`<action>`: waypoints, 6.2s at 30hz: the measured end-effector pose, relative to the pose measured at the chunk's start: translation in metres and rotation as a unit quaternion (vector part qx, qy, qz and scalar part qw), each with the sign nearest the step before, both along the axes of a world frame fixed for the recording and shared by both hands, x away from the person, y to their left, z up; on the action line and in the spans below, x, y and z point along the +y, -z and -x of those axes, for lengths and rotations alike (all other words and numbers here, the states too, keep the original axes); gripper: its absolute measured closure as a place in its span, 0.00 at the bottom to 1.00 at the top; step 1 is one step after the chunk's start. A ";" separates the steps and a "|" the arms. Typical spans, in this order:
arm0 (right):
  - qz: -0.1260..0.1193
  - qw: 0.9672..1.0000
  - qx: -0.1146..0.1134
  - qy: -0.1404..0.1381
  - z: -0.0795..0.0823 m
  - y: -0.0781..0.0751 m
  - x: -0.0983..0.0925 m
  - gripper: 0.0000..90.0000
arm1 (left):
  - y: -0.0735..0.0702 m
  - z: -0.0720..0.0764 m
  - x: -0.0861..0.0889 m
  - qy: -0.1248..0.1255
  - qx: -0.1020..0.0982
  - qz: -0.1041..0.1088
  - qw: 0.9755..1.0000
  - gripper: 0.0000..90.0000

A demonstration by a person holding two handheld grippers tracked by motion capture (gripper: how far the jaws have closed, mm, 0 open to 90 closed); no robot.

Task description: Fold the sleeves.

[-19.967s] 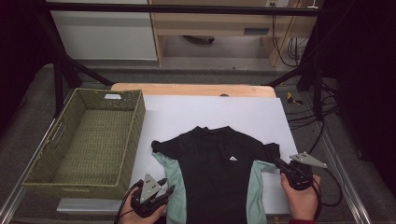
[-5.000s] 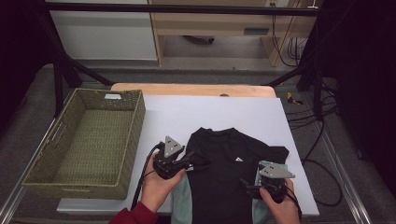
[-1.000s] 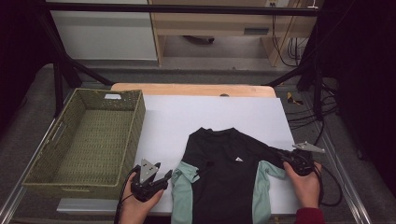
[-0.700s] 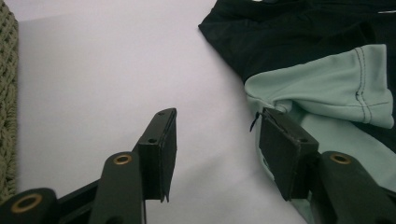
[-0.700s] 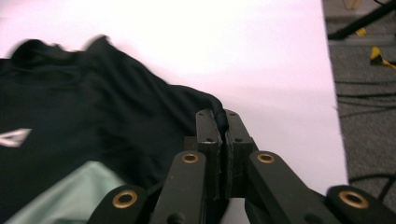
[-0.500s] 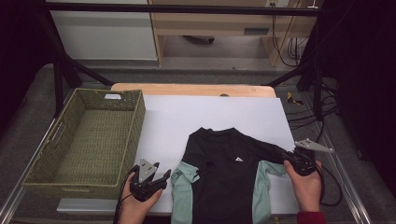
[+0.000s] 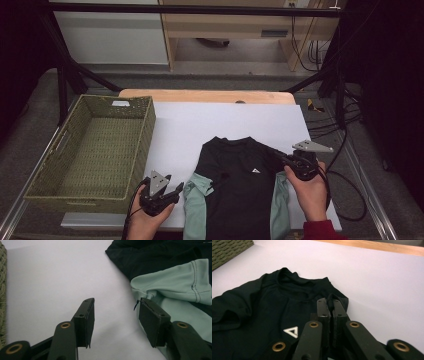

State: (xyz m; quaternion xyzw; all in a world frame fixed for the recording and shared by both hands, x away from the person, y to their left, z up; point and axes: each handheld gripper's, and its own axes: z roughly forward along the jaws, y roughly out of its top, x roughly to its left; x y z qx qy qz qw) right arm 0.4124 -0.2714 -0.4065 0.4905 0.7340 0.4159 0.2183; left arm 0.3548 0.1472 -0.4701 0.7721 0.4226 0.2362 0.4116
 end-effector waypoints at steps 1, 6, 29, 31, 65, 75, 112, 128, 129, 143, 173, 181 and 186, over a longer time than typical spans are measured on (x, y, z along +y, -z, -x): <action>-0.001 1.000 -0.001 -0.001 0.000 -0.001 0.001 0.98 | 0.000 0.000 0.000 0.000 0.001 0.000 1.000 0.52; -0.017 1.000 -0.003 -0.004 -0.001 -0.004 0.004 0.98 | 0.000 0.000 0.000 -0.001 0.001 -0.001 1.000 0.52; -0.019 1.000 0.002 -0.016 -0.003 0.003 0.022 0.98 | 0.000 -0.002 0.002 -0.017 0.002 -0.001 1.000 0.45; -0.019 1.000 0.006 -0.021 -0.004 0.004 0.026 0.98 | 0.000 -0.002 0.002 -0.018 0.003 -0.001 1.000 0.45; 0.015 0.998 0.010 -0.052 -0.001 0.039 0.066 0.97 | 0.003 -0.002 -0.003 -0.022 0.010 -0.004 1.000 0.38; 0.075 0.995 0.023 -0.056 0.001 0.054 0.089 0.95 | 0.003 -0.002 -0.003 -0.022 0.011 -0.006 1.000 0.38; 0.023 0.999 -0.022 0.015 0.025 0.009 0.028 0.57 | 0.004 -0.003 -0.004 -0.022 0.010 -0.006 1.000 0.38; 0.022 0.999 0.010 -0.035 0.051 0.036 0.032 0.92 | 0.002 -0.003 -0.002 -0.025 0.007 -0.004 1.000 0.38; 0.034 0.998 0.013 -0.042 0.055 0.040 0.034 0.91 | 0.002 -0.003 -0.002 -0.025 0.007 -0.005 1.000 0.38; 0.063 0.995 -0.004 -0.071 0.069 0.049 0.046 0.83 | 0.003 -0.003 -0.002 -0.025 0.009 -0.005 1.000 0.37; 0.005 0.997 -0.071 -0.011 0.069 0.040 0.038 0.21 | 0.001 -0.009 0.003 -0.021 0.021 0.008 1.000 0.28; -0.022 0.994 -0.102 0.013 0.073 0.031 0.029 0.17 | 0.001 -0.009 0.005 -0.024 0.022 0.010 0.999 0.26; -0.030 0.995 -0.093 0.031 0.070 0.033 0.023 0.15 | 0.001 -0.009 0.005 -0.023 0.022 0.009 0.999 0.26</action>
